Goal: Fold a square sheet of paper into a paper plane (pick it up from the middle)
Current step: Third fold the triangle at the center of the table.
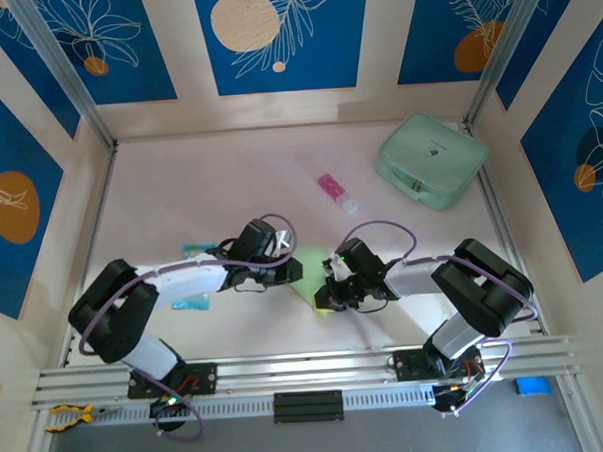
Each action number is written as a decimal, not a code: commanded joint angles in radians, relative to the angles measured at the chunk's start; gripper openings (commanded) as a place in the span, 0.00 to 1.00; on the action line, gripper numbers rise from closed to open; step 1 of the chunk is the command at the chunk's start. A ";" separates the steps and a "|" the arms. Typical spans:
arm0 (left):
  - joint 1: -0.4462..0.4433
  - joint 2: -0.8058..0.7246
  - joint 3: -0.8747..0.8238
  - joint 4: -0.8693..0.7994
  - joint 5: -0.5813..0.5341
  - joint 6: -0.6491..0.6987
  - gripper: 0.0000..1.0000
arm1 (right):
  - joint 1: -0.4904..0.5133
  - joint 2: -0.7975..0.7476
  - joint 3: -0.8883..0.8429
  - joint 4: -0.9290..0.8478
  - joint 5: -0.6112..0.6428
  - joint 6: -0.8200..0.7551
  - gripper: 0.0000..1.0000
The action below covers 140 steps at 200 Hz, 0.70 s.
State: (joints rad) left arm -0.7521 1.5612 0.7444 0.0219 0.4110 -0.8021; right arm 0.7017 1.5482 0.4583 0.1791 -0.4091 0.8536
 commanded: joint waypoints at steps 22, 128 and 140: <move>-0.010 0.141 0.024 -0.014 0.026 0.004 0.10 | -0.016 -0.010 -0.002 -0.136 0.031 -0.016 0.00; -0.008 0.174 0.011 -0.075 -0.009 0.020 0.06 | -0.010 0.054 0.099 -0.106 -0.032 -0.047 0.03; -0.007 0.174 0.013 -0.082 -0.013 0.021 0.06 | -0.002 0.053 0.073 -0.113 -0.018 -0.047 0.03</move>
State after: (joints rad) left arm -0.7616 1.7039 0.7578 0.0177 0.4286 -0.8017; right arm 0.6876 1.5726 0.5629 0.1040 -0.4194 0.8276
